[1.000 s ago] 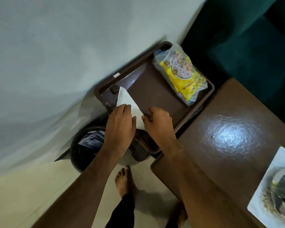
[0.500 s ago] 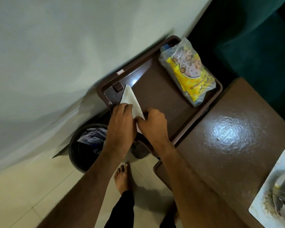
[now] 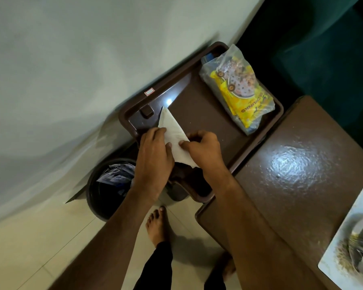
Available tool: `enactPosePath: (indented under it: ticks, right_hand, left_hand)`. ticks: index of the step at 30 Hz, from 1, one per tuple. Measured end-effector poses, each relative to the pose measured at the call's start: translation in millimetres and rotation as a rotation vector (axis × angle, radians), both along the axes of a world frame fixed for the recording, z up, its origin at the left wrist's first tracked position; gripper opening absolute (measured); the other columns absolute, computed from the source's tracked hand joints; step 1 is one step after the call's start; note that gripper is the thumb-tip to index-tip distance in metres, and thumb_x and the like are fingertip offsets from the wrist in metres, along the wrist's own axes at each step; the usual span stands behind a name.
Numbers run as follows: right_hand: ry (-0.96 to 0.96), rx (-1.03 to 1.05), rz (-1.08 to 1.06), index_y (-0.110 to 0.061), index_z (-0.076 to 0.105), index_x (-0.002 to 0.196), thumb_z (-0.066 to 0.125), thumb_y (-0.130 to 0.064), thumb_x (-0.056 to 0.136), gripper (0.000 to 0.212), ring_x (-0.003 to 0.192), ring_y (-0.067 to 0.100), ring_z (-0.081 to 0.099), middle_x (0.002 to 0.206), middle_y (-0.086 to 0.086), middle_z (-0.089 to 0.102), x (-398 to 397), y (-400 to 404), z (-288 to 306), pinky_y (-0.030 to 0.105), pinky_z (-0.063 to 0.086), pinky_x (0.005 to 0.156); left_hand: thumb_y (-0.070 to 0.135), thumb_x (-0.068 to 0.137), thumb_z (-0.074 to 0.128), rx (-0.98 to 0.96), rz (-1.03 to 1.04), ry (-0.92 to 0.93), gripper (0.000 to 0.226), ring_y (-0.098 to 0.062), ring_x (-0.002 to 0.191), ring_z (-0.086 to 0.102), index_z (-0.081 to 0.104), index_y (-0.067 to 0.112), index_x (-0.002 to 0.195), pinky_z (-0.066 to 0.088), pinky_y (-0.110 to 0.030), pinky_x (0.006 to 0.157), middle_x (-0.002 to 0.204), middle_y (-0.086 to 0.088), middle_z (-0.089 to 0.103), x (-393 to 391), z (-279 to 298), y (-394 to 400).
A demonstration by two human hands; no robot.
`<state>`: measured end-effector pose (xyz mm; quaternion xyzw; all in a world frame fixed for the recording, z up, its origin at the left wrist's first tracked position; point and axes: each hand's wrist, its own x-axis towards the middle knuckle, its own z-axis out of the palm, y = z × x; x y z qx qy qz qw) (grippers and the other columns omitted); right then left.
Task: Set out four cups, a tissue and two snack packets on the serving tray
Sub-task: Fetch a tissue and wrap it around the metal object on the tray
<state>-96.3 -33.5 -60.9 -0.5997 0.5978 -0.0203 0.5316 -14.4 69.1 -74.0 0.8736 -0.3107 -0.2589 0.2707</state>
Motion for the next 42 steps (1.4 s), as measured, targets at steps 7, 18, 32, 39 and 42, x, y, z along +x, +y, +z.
enactPosePath:
  ticks: [7, 18, 32, 39, 42]
  right_hand:
    - [-0.377, 0.448, -0.411, -0.011, 0.071, 0.102, 0.064, 0.001, 0.095, 0.016, 0.058, 0.019, 0.063, 0.088, 0.013, 0.071, -21.4, -30.4, 14.5, 0.022, 0.049, 0.042]
    - [-0.725, 0.999, -0.347, -0.001, 0.061, 0.117, 0.049, -0.008, 0.085, 0.035, 0.043, 0.005, 0.045, 0.087, 0.011, 0.065, -37.4, -29.6, 20.5, 0.010, 0.031, 0.035]
    - [-0.168, -0.282, 0.095, -0.024, 0.062, 0.121, 0.080, -0.043, 0.081, 0.048, 0.105, 0.015, 0.071, 0.112, -0.006, 0.074, -37.3, -10.1, 22.3, 0.038, 0.061, 0.083]
    - [-0.017, -0.623, 0.224, -0.013, 0.049, 0.139, 0.071, 0.000, 0.082, 0.062, 0.114, 0.035, 0.067, 0.125, 0.012, 0.070, -40.2, -4.9, 19.5, 0.048, 0.062, 0.088]
    - [0.012, -0.605, 0.252, -0.013, 0.048, 0.142, 0.069, 0.000, 0.085, 0.062, 0.115, 0.034, 0.066, 0.126, 0.011, 0.070, -42.1, -3.7, 16.0, 0.046, 0.060, 0.090]
  left_hand:
    - [0.014, 0.107, 0.045, -0.297, 0.214, 0.106, 0.034, -0.010, 0.128, 0.055, 0.057, 0.014, 0.139, 0.044, -0.013, 0.101, 0.139, -0.004, 0.060, 9.8, 3.5, -10.5]
    - [0.014, 0.106, 0.051, -0.502, 0.631, 1.345, 0.025, -0.024, 0.092, 0.067, 0.062, 0.004, 0.126, 0.058, -0.024, 0.063, 0.103, -0.014, 0.073, 11.9, 5.7, -46.5]
    - [0.026, 0.107, 0.051, -0.476, 0.720, 1.339, 0.034, -0.026, 0.108, 0.074, 0.061, 0.010, 0.136, 0.061, -0.039, 0.090, 0.118, -0.012, 0.076, -9.0, 7.9, -66.0]
    - [0.003, 0.087, 0.076, -0.416, 0.410, 0.608, 0.080, -0.017, 0.133, 0.057, 0.034, 0.021, 0.153, 0.051, -0.044, 0.112, 0.148, -0.005, 0.053, 4.5, 3.3, -57.1]
    - [-0.004, 0.071, 0.084, -0.300, 0.045, 0.055, 0.111, -0.027, 0.156, 0.023, 0.023, 0.018, 0.160, 0.029, -0.048, 0.126, 0.165, -0.009, 0.026, 16.9, -6.0, -51.8]
